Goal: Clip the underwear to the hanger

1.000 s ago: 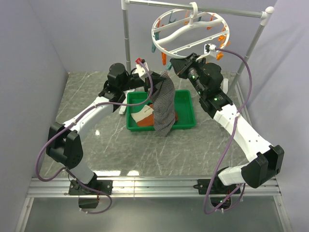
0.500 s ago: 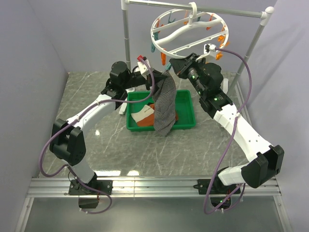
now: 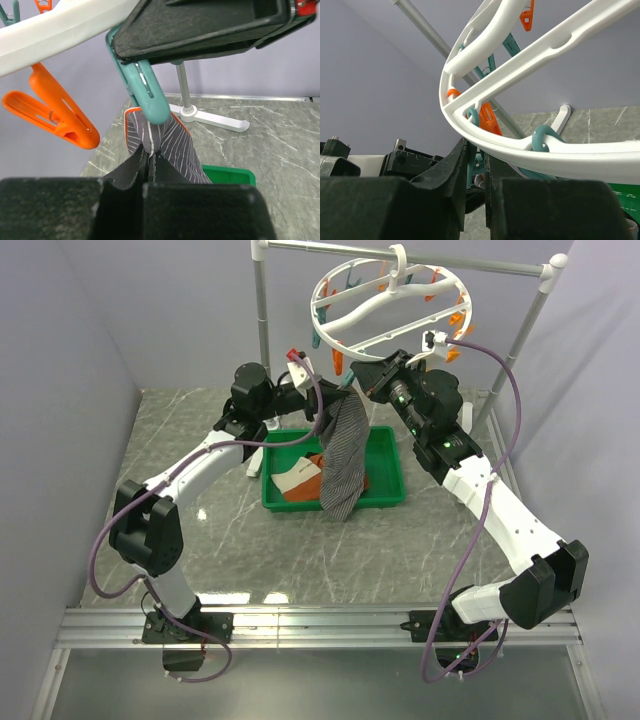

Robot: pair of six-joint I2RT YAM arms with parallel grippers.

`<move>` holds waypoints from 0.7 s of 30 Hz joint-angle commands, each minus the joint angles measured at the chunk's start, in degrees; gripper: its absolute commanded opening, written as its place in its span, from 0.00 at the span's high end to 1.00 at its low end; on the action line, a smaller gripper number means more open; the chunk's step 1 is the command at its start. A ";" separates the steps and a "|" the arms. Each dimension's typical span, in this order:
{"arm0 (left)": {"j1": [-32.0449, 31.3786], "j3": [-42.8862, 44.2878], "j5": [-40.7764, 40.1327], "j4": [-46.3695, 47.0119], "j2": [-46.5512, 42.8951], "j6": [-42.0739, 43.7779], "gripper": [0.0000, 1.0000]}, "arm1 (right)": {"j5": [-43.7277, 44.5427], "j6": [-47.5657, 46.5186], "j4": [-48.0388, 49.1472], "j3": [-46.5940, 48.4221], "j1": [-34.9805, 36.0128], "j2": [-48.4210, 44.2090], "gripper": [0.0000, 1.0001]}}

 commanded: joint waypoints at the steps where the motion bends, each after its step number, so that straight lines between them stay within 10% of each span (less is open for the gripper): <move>1: -0.23 3.39 -0.48 2.69 0.37 -1.30 1.00 | -1.73 0.53 1.73 1.17 -0.29 0.56 1.00; 21: -0.93 4.54 -1.27 4.01 0.90 -2.53 1.00 | -1.47 0.62 0.85 1.25 -0.29 1.00 1.00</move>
